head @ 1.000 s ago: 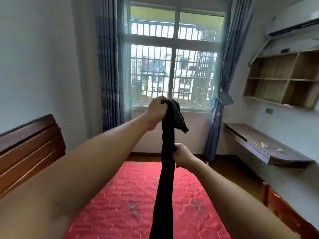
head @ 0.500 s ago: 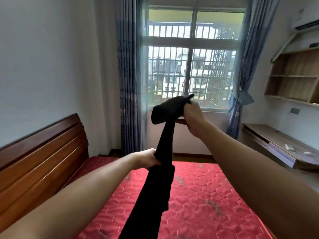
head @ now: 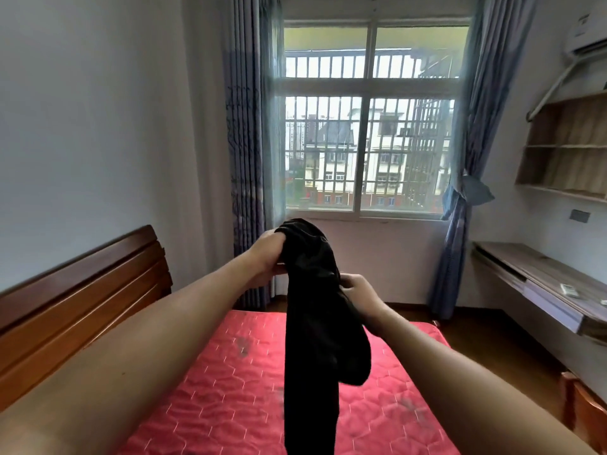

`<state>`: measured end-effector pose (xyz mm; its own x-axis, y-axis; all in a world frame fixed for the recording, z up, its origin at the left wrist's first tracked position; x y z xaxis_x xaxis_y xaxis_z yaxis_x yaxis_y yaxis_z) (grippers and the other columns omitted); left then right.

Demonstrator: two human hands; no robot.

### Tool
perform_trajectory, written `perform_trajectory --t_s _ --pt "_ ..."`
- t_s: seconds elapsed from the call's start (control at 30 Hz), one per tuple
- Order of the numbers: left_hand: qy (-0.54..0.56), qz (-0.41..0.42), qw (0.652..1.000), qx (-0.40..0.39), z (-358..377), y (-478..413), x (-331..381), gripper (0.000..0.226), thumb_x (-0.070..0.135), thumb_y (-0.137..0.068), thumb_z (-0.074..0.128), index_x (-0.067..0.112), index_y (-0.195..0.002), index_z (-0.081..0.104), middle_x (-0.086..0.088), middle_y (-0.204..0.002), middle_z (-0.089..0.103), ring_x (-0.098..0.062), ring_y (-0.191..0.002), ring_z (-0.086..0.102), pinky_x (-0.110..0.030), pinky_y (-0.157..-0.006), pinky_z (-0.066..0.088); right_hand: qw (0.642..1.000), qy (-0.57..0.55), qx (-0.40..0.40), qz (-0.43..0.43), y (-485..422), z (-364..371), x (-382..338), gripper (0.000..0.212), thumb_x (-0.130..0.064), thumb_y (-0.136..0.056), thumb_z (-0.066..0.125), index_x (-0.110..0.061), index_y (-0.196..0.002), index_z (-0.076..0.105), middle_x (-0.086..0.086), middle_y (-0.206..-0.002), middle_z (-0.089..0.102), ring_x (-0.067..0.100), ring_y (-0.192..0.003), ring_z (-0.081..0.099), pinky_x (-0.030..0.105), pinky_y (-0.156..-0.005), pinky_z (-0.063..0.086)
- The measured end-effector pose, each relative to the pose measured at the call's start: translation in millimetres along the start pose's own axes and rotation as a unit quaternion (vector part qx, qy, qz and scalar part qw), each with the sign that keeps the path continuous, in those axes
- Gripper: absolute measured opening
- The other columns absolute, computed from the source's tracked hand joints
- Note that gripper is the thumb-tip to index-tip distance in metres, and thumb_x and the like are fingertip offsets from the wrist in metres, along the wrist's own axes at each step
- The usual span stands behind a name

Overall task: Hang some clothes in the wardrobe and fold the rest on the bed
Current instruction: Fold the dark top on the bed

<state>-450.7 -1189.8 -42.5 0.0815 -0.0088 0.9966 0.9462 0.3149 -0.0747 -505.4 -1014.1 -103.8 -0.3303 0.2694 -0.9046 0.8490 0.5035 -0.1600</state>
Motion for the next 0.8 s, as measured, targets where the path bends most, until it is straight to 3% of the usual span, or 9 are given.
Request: perform_trajectory --t_s 0.07,0.17,0.27,0.37,0.43,0.5,0.57,0.7,0.8 --pt "-0.052 -0.015 0.999 0.001 0 -1 0 0.03 0.011 -0.091 0.044 0.026 -0.098 0.07 0.004 -0.08 0.07 -0.01 -0.067 0.066 -0.024 -0.056 0.053 0.993 0.095 0.045 -0.052 -13 -24 -13 0.019 -0.006 -0.091 0.055 -0.003 -0.074 0.062 0.006 -0.068 0.061 0.018 -0.068 0.053 0.042 -0.063 0.043" --pt "-0.162 -0.048 0.985 -0.024 -2 2 -6 0.051 -0.004 -0.088 0.032 0.024 -0.111 0.068 -0.004 -0.094 0.071 -0.018 -0.081 0.063 -0.031 -0.07 0.055 0.971 0.185 0.098 -0.117 -27 -66 -43 0.019 -0.014 -0.09 0.055 -0.015 -0.073 0.064 -0.004 -0.069 0.063 0.02 -0.073 0.059 0.034 -0.062 0.038" --pt "-0.241 -0.088 0.964 -0.063 7 7 -13 0.047 -0.008 -0.09 0.044 0.023 -0.115 0.068 -0.007 -0.106 0.068 -0.019 -0.093 0.062 -0.042 -0.091 0.054 0.967 0.178 0.092 -0.159 -36 -89 -74 0.022 -0.01 -0.09 0.051 -0.019 -0.087 0.071 -0.004 -0.084 0.07 0.017 -0.083 0.062 0.029 -0.072 0.043" --pt "-0.325 -0.129 0.926 -0.141 30 11 -17 0.057 -0.008 -0.09 0.058 0.03 -0.132 0.059 0.001 -0.132 0.062 -0.016 -0.121 0.057 -0.054 -0.112 0.04 0.958 0.208 0.075 -0.185 -45 -101 -91 0.019 -0.007 -0.092 0.05 -0.011 -0.086 0.068 0.009 -0.088 0.07 0.025 -0.085 0.062 0.034 -0.075 0.046" --pt "-0.296 -0.109 0.935 -0.162 50 7 -11 0.064 0.0 -0.091 0.061 0.037 -0.142 0.049 0.006 -0.139 0.057 -0.013 -0.13 0.051 -0.054 -0.115 0.03 0.955 0.211 0.062 -0.197 -49 -108 -99 0.016 -0.007 -0.092 0.053 -0.003 -0.081 0.065 0.014 -0.082 0.067 0.026 -0.078 0.059 0.035 -0.07 0.043" --pt "-0.232 -0.06 0.956 -0.167 80 0 1 0.073 0.02 -0.087 0.075 0.041 -0.147 0.039 0.009 -0.137 0.059 -0.009 -0.128 0.052 -0.049 -0.111 0.031 0.954 0.209 0.048 -0.212 -51 -112 -107 0.018 -0.009 -0.09 0.057 -0.003 -0.075 0.062 0.008 -0.07 0.061 0.021 -0.067 0.054 0.032 -0.062 0.038" --pt "-0.206 -0.007 0.968 -0.141 109 -9 13 0.078 0.03 -0.078 0.084 0.031 -0.144 0.042 0.008 -0.125 0.067 -0.01 -0.118 0.061 -0.039 -0.1 0.044 0.95 0.22 0.034 -0.219 -53 -114 -111 0.016 -0.012 -0.088 0.062 -0.007 -0.073 0.065 0.002 -0.067 0.061 0.018 -0.066 0.055 0.03 -0.059 0.038" --pt "-0.259 0.087 0.958 -0.091 136 -22 27 0.013 0.004 -0.087 0.071 0.004 -0.099 0.067 0.003 -0.075 0.065 -0.005 -0.07 0.063 -0.021 -0.064 0.05 0.958 0.202 0.036 -0.201 -57 -128 -93 0.016 -0.025 -0.084 0.074 -0.016 -0.083 0.061 0.001 -0.078 0.064 0.018 -0.073 0.059 0.029 -0.062 0.042" --pt "-0.27 0.088 0.957 -0.051 130 -26 29 0.012 -0.001 -0.093 0.06 0.005 -0.098 0.069 -0.001 -0.08 0.065 -0.006 -0.068 0.061 -0.018 -0.055 0.049 0.985 0.103 -0.036 -0.135 -57 -129 -51 0.031 -0.031 -0.086 0.078 -0.009 -0.098 0.059 0.007 -0.078 0.065 0.021 -0.065 0.06 0.031 -0.059 0.046"
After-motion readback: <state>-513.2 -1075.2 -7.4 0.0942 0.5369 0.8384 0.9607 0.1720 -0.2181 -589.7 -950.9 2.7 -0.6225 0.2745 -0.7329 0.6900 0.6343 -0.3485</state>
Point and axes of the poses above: each hand's wrist, its own y-axis away from the middle knuckle, its own z-axis out of the palm, x = y × z, the point moved 9 cm from there along -y, towards the middle knuckle
